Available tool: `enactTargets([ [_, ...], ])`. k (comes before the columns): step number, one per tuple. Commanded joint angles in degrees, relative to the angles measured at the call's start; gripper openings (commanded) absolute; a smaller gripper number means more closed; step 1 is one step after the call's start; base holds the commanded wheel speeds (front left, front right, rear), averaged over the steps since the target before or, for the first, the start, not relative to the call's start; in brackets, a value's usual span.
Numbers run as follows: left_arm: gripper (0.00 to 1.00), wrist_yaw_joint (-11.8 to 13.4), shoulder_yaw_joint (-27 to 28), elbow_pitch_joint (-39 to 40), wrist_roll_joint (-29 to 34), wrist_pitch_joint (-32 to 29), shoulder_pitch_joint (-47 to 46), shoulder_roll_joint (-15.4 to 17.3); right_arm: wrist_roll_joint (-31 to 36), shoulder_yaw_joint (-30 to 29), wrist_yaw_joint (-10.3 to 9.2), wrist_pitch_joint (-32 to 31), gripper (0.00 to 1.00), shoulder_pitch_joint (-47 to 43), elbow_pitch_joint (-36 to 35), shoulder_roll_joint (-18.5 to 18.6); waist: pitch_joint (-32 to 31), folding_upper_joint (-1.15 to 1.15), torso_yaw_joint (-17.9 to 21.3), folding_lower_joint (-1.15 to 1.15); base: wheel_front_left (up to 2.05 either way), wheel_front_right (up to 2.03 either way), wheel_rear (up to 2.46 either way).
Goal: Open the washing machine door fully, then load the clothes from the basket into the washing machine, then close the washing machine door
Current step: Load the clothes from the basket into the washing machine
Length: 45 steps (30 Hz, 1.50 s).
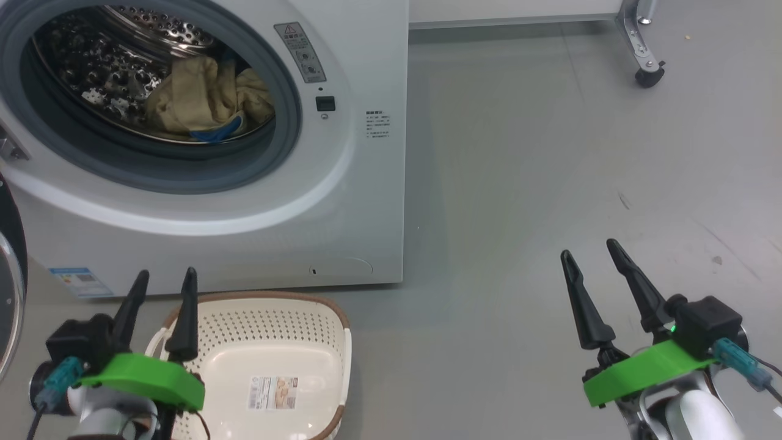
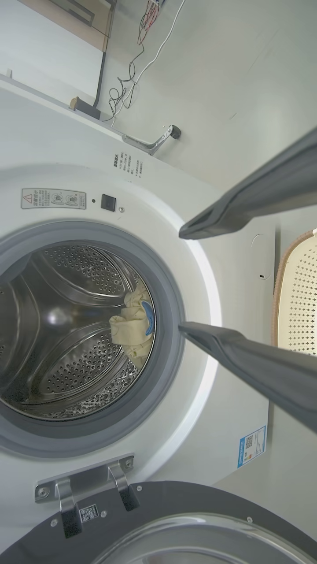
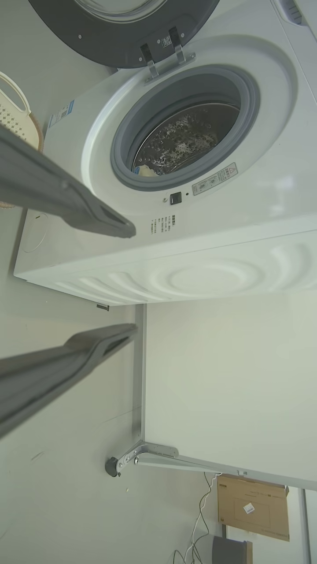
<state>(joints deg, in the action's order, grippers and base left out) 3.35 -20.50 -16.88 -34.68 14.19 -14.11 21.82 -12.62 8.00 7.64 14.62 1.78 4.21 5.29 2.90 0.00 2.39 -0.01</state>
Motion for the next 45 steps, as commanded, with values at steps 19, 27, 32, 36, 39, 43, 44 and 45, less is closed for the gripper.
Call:
enactTargets([
  [19, 1.00, 2.5, 6.2, 10.1, 8.0, 0.8, 9.9, -2.8, -0.5, 0.8, -0.15, 0.4, 1.00, -1.7, -1.5, -0.1, -3.0, 0.00, 0.7, 0.01, 0.00, 0.00, 0.00],
  [27, 1.00, 1.9, 6.9, 10.0, 10.4, 0.8, 10.4, -4.2, -0.6, 0.6, -0.15, 0.4, 1.00, -1.7, -1.3, 0.0, -2.8, 0.00, 0.8, 0.01, 0.00, 0.00, 0.00],
  [32, 1.00, 1.9, 7.1, 9.1, 12.0, 0.8, 10.5, -4.8, -0.5, 0.7, -0.15, 0.4, 1.00, -1.6, -1.2, 0.0, -2.8, 0.00, 0.8, 0.01, 0.00, 0.00, 0.00],
  [36, 1.00, 2.0, 7.6, 8.8, 12.3, 0.8, 10.6, -5.6, -0.5, 0.6, -0.15, 0.4, 1.00, -1.4, -1.0, 0.2, -2.8, 0.00, 0.9, 0.01, 0.00, 0.00, 0.00],
  [39, 1.00, 1.9, 7.9, 8.6, 12.6, 0.8, 10.4, -5.9, -0.5, 0.5, -0.15, 0.4, 1.00, -1.5, -1.1, 0.1, -2.7, 0.00, 0.7, 0.01, 0.00, 0.00, 0.00],
  [43, 1.00, 1.4, 8.3, 8.5, 12.8, 0.8, 10.2, -5.9, -0.4, 0.8, -0.15, 0.4, 1.00, -1.5, -1.1, 0.0, -2.6, 0.00, 0.5, 0.01, 0.00, 0.00, 0.00],
  [44, 1.00, 1.3, 8.5, 8.5, 12.8, 0.8, 10.2, -5.9, -0.4, 0.9, -0.15, 0.4, 1.00, -1.5, -1.0, 0.0, -2.5, 0.00, 0.5, 0.01, 0.00, 0.00, 0.00],
  [45, 1.00, 1.3, 8.5, 8.5, 12.8, 0.8, 10.2, -5.9, -0.4, 0.9, -0.15, 0.4, 1.00, -1.5, -1.0, 0.0, -2.5, 0.00, 0.5, 0.01, 0.00, 0.00, 0.00],
])
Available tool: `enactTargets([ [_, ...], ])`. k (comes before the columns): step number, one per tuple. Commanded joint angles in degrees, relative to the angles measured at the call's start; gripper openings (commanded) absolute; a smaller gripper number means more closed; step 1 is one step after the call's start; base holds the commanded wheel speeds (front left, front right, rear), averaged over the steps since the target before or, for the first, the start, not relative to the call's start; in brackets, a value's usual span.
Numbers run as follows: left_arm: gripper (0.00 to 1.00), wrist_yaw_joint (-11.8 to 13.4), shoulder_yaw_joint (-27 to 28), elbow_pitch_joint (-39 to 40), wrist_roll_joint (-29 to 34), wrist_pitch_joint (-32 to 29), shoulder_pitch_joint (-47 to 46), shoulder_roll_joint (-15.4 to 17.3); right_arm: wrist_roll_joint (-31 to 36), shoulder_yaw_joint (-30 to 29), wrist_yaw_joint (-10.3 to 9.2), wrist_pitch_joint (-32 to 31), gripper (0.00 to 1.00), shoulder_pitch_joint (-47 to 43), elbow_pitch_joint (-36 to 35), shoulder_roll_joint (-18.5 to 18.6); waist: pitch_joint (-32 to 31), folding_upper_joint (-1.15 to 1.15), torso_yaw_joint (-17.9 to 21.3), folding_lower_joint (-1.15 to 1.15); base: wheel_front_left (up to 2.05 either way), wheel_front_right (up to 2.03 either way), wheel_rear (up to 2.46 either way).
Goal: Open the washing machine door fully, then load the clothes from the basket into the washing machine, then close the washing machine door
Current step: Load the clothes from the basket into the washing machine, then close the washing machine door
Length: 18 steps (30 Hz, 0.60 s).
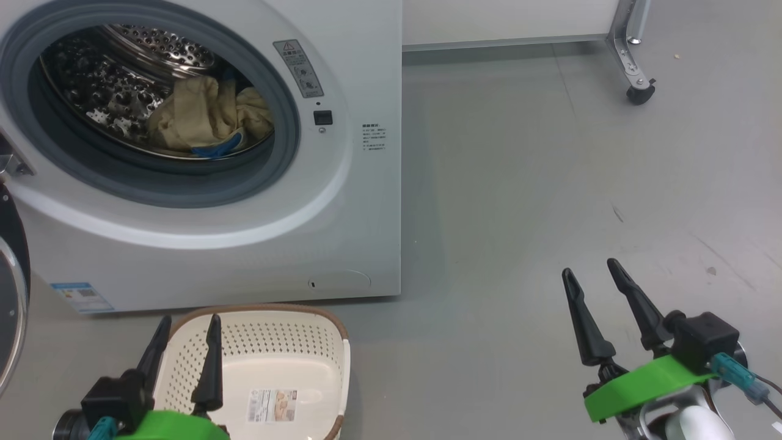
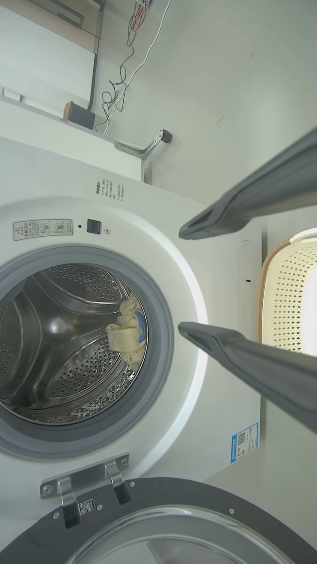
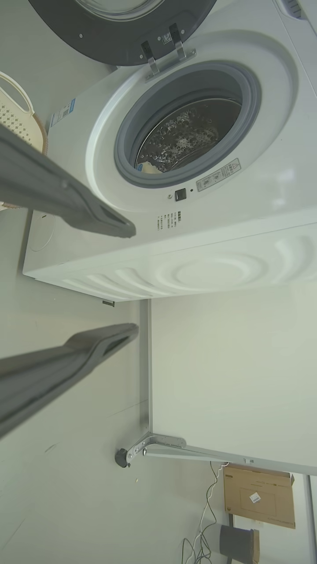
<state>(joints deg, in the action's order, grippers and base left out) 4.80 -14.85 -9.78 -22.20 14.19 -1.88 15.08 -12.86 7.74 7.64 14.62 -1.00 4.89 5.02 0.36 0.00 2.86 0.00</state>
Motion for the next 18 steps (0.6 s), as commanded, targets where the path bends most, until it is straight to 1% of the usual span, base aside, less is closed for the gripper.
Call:
enactTargets([
  [1, 1.00, -0.2, 3.0, 1.4, 0.4, 0.8, -2.1, 0.7, -0.2, 1.1, -0.15, 0.4, 1.00, 1.3, -1.7, 0.3, 0.0, 0.00, 0.0, 0.00, 0.00, 0.00, 0.00],
  [18, 1.00, -1.3, 4.3, 0.8, 0.6, 0.8, -2.3, -0.9, -0.2, 1.3, -0.15, 0.4, 1.00, 2.0, -1.7, 0.3, 1.2, 0.00, 0.5, 0.00, 0.00, 0.00, 0.00],
])
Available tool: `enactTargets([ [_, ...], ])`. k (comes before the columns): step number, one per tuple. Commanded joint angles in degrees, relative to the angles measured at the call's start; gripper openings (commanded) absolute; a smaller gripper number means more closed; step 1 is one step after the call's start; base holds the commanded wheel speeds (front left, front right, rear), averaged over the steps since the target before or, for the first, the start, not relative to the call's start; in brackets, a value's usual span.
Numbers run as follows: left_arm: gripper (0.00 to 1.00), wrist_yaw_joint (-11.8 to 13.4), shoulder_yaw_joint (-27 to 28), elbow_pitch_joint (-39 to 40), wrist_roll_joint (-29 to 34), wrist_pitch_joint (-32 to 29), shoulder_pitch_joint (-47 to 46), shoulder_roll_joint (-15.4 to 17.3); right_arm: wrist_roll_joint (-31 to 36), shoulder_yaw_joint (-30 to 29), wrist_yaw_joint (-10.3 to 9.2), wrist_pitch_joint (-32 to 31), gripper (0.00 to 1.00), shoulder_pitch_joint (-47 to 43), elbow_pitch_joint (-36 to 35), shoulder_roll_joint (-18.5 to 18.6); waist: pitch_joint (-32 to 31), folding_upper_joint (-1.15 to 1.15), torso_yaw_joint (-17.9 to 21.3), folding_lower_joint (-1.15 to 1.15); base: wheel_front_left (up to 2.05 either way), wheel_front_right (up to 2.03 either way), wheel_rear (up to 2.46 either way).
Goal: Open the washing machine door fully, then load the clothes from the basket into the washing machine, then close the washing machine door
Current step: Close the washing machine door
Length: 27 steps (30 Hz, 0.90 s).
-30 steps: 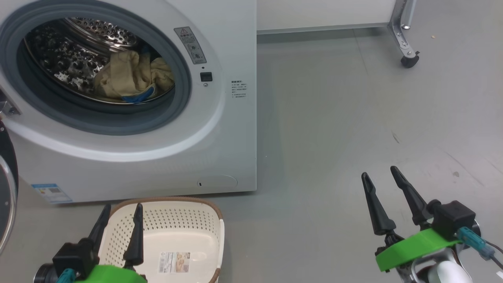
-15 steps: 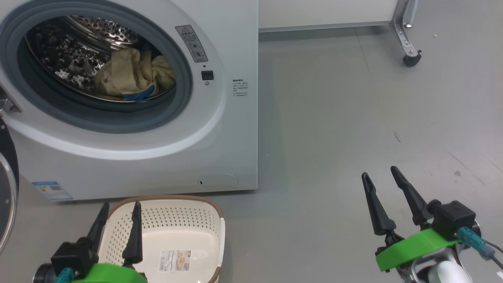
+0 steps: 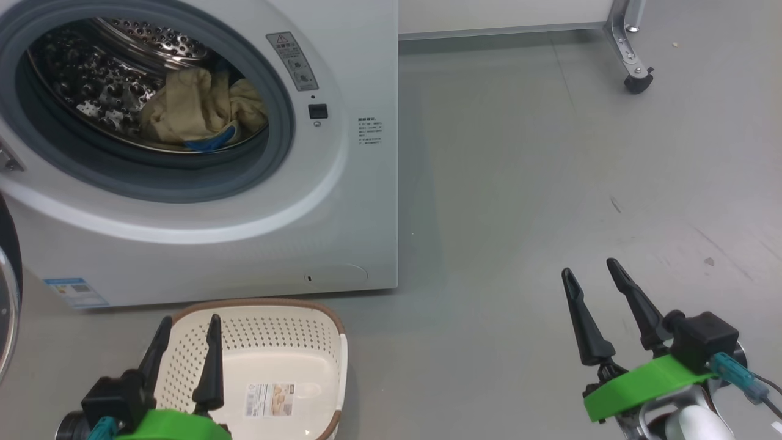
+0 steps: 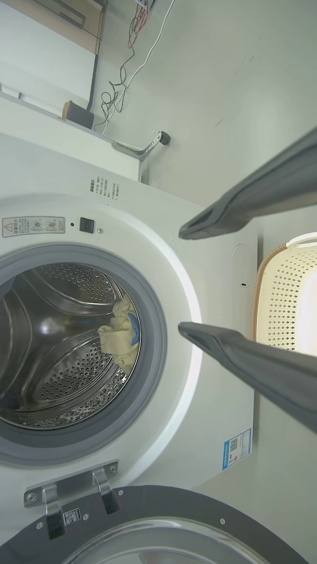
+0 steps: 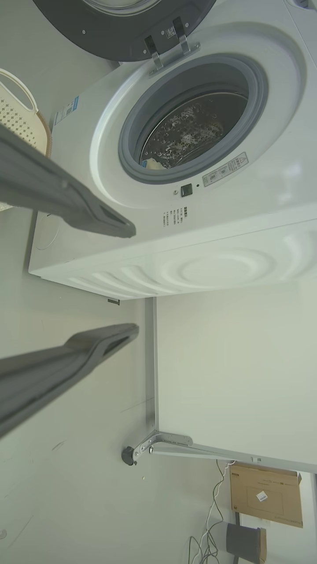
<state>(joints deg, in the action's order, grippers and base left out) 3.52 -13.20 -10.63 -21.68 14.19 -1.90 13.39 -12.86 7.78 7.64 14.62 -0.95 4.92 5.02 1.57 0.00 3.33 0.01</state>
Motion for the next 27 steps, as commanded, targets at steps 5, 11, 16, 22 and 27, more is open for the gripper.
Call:
enactTargets([
  [5, 1.00, 0.3, 2.9, 0.5, -0.6, 0.7, -2.3, 0.4, -0.2, 1.3, -0.15, 0.4, 1.00, 2.0, -1.6, 0.4, 0.1, 0.00, 0.0, -0.01, -0.16, 0.16, 0.00],
  [11, 1.00, 0.3, 2.9, 0.3, -1.1, 0.6, -2.4, 0.5, -0.3, 1.5, -0.15, 0.4, 1.00, 2.0, -1.5, 0.5, 0.0, 0.00, -0.1, -0.01, -0.89, 0.89, 0.00],
  [16, 1.00, 0.4, 2.8, 0.4, -1.2, 0.6, -2.4, 0.6, -0.3, 1.7, -0.15, 0.4, 1.00, 2.2, -1.3, 0.5, 0.1, 0.00, -0.1, -0.01, -1.64, 1.64, 0.00],
  [22, 1.00, 1.1, 2.6, 0.5, -0.8, 0.6, -2.7, 0.9, -0.5, 1.6, -0.15, 0.4, 1.00, 2.3, -1.3, 0.6, 0.4, 0.00, -0.2, -0.01, -2.12, 2.12, 0.00],
  [27, 1.00, 2.2, 2.8, 0.9, 1.1, 0.7, -3.2, 1.5, -0.5, 1.4, -0.15, 0.4, 1.00, 2.4, -1.2, 0.4, 1.0, 0.00, -0.4, -0.01, -1.84, 1.81, 0.03],
])
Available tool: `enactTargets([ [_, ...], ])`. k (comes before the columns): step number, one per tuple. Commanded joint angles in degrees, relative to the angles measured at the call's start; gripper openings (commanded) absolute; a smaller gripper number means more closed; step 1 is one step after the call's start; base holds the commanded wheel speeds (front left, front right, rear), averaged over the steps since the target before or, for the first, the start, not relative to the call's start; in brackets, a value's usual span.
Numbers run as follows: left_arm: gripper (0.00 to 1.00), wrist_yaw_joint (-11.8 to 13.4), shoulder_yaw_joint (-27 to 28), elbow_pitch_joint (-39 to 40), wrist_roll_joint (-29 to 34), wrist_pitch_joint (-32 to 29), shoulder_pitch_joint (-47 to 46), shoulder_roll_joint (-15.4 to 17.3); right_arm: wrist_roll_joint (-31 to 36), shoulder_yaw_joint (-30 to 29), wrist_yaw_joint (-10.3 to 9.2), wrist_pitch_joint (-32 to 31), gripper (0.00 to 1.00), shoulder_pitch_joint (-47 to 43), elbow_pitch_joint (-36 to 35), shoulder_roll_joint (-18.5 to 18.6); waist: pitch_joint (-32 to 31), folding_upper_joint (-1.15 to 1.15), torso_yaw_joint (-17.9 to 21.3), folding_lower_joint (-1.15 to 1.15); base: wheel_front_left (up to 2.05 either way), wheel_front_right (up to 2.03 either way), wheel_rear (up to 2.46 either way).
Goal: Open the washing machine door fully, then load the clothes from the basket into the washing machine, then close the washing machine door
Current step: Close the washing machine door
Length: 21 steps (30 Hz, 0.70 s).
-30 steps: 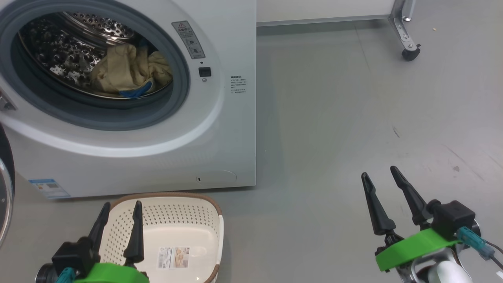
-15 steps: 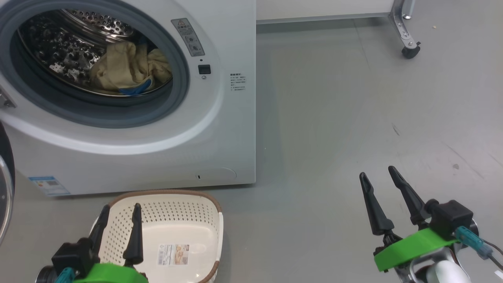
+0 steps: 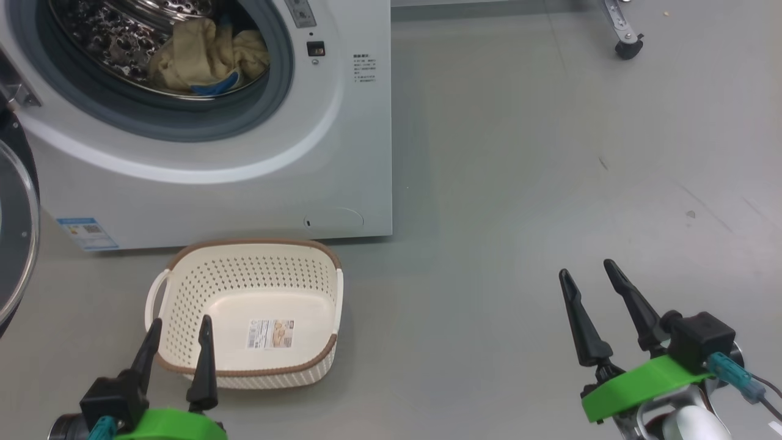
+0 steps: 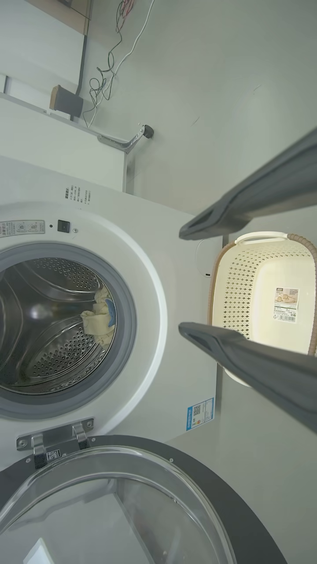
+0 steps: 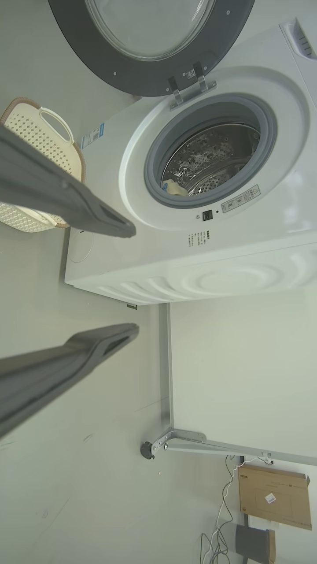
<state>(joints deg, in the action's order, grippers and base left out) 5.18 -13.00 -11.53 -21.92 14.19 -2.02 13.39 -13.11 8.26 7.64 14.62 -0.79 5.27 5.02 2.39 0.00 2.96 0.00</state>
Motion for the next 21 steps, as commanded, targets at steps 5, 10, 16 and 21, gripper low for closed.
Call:
enactTargets([
  [5, 1.00, 0.7, 2.8, 2.0, 1.6, 0.8, -3.0, 1.3, -0.2, 0.8, -0.15, 0.4, 1.00, 2.2, -1.3, 0.4, 0.4, 0.00, 0.0, 0.00, -1.28, 1.28, 0.00],
  [10, 1.00, 0.7, 3.1, 2.0, 1.9, 0.8, -3.0, 1.1, -0.1, 0.7, -0.15, 0.4, 1.00, 2.4, -1.2, 0.2, 0.7, 0.00, 0.1, 0.00, -0.52, 0.52, 0.00],
  [16, 1.00, 0.4, 3.5, 2.1, 2.1, 0.8, -3.3, 0.8, -0.1, 0.6, -0.15, 0.4, 1.00, 2.7, -1.0, 0.1, 0.8, 0.00, 0.2, 0.00, -0.01, 0.01, 0.00],
  [21, 1.00, 0.1, 4.0, 1.8, 2.3, 0.8, -3.2, 0.4, 0.0, 0.6, -0.15, 0.4, 1.00, 2.6, -0.9, 0.1, 0.6, 0.00, 0.2, 0.00, 0.00, 0.00, 0.00],
])
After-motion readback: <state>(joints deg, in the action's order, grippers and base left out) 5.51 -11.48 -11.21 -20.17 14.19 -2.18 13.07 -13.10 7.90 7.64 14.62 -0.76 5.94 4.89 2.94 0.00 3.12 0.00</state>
